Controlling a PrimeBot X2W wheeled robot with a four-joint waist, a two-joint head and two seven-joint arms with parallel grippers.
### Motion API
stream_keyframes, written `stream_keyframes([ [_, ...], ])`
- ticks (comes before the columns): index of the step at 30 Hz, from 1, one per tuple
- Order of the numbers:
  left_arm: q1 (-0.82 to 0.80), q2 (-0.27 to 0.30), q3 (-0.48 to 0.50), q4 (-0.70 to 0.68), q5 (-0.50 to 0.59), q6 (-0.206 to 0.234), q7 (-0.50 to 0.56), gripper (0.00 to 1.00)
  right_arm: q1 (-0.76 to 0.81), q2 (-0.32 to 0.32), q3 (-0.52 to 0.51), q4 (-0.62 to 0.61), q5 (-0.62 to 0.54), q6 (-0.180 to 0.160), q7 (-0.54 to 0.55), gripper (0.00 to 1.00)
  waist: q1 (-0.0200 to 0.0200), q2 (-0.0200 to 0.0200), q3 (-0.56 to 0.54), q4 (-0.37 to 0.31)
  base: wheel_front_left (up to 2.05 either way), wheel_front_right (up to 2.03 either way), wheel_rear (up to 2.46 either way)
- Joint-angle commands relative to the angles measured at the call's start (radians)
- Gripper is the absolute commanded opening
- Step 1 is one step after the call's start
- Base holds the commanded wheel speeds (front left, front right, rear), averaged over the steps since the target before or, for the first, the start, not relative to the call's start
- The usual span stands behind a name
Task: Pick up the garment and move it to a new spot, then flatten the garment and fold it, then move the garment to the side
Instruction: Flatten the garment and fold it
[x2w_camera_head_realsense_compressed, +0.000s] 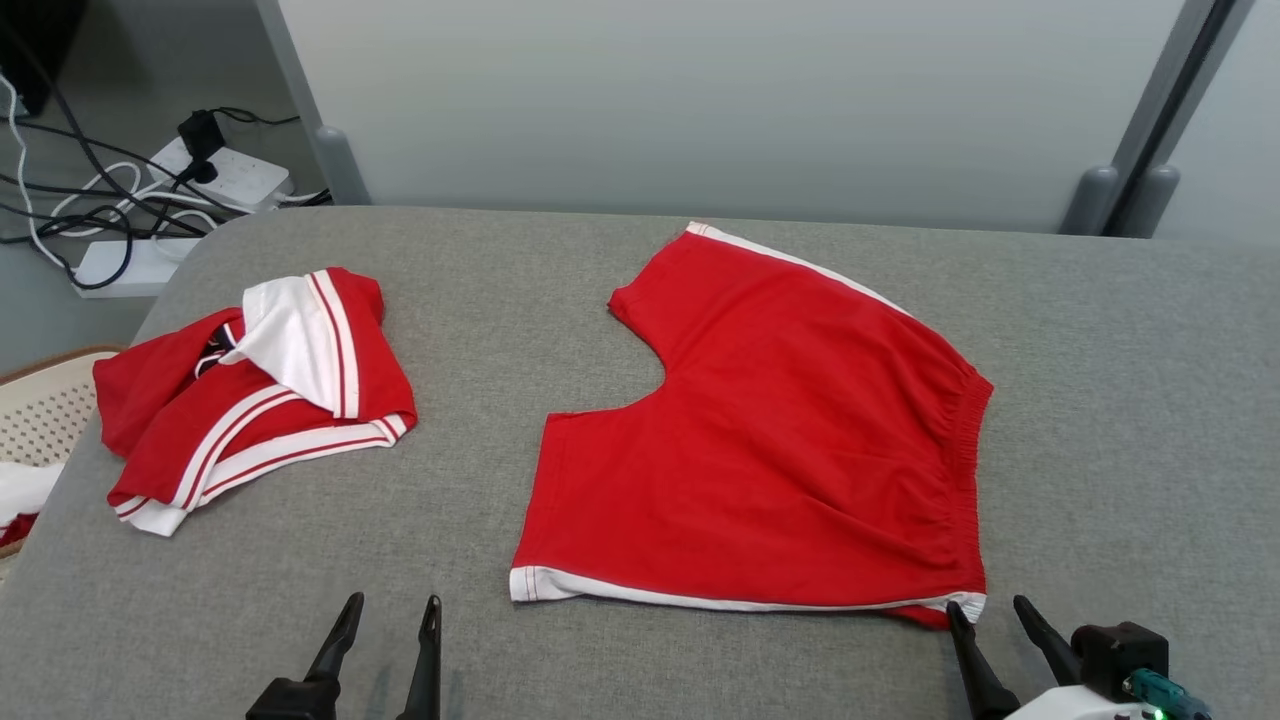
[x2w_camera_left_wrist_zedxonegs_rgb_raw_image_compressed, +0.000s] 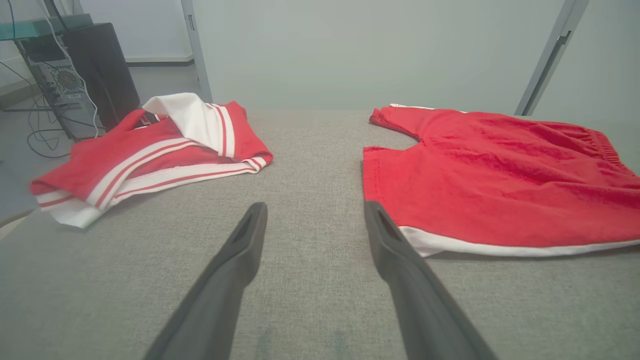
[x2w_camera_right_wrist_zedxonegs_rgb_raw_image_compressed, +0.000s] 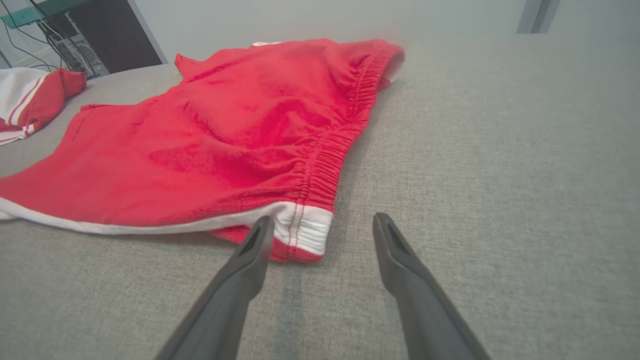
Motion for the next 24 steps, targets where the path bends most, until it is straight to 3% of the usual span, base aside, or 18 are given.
stream_keyframes([
  [1, -0.051, 0.003, 0.033, -0.027, 0.005, -0.010, -0.013, 1.00, -0.042, -0.021, 0.019, -0.002, 0.010, 0.004, -0.013, 1.00, 0.0000, 0.0000, 0.015, 0.028, 0.00, 0.00, 0.00],
  [8, -0.060, 0.003, 0.027, -0.031, -0.009, -0.022, -0.013, 1.00, -0.065, -0.031, 0.030, 0.024, 0.027, 0.004, -0.013, 1.00, 0.0000, 0.0000, 0.033, 0.051, 0.00, 0.00, 0.00],
  [9, -0.061, 0.003, 0.023, -0.030, -0.012, -0.027, -0.013, 1.00, -0.069, -0.031, 0.034, 0.031, 0.032, 0.004, -0.013, 0.94, 0.0000, 0.0000, 0.035, 0.052, 0.00, 0.00, 0.00],
  [10, -0.064, 0.003, 0.018, -0.028, -0.016, -0.033, -0.013, 1.00, -0.073, -0.032, 0.041, 0.035, 0.037, 0.004, -0.013, 0.77, 0.0000, 0.0000, 0.038, 0.053, 0.00, 0.00, 0.00],
  [11, -0.066, 0.003, 0.013, -0.023, -0.021, -0.040, -0.013, 1.00, -0.076, -0.033, 0.046, 0.037, 0.041, 0.004, -0.013, 0.46, 0.0000, 0.0000, 0.040, 0.054, 0.00, 0.00, 0.00],
  [12, -0.070, 0.003, 0.009, -0.019, -0.026, -0.046, -0.013, 1.00, -0.078, -0.033, 0.055, 0.038, 0.049, 0.004, -0.013, 0.30, 0.0000, 0.0000, 0.041, 0.054, 0.00, 0.00, 0.00],
  [13, -0.073, 0.003, 0.003, -0.013, -0.035, -0.056, -0.013, 1.00, -0.079, -0.034, 0.064, 0.037, 0.056, 0.004, -0.013, 0.03, 0.0000, 0.0000, 0.042, 0.052, 0.00, 0.00, 0.00],
  [19, -0.099, 0.003, -0.058, 0.035, -0.046, -0.114, -0.013, 1.00, -0.077, -0.045, 0.108, 0.008, 0.078, 0.004, -0.013, 0.00, 0.0000, 0.0000, 0.052, 0.021, 0.00, 0.00, 0.00],
  [24, -0.125, 0.003, -0.104, 0.101, -0.069, -0.127, -0.013, 1.00, -0.077, -0.053, 0.142, 0.001, 0.088, 0.004, -0.013, 0.00, 0.0000, 0.0000, 0.059, -0.007, 0.00, 0.00, 0.00],
])
